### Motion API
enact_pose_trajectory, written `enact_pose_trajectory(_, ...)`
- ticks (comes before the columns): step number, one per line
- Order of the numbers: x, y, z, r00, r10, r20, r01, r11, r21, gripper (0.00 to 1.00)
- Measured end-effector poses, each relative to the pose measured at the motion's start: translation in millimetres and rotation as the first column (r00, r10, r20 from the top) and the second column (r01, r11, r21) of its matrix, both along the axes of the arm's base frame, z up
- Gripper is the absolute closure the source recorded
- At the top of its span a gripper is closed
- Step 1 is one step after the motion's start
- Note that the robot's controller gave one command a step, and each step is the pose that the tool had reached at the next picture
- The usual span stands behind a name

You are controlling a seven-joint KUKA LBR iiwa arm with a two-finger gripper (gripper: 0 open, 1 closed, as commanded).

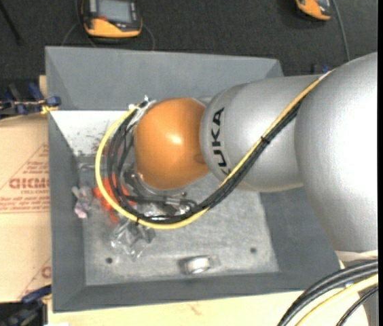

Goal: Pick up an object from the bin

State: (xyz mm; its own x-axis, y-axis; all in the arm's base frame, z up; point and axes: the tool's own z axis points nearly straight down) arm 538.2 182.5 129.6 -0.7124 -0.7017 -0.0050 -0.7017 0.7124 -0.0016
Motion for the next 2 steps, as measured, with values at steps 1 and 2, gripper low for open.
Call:
enact_pose_trajectory(1,3.6,-8,125,1.0,-0.001,0.005,0.001,1.0,0.0,1.0)
enact_pose_trajectory(2,29.9,0,143,0.985,0.172,0.0,-0.172,0.985,-0.002,1.0)
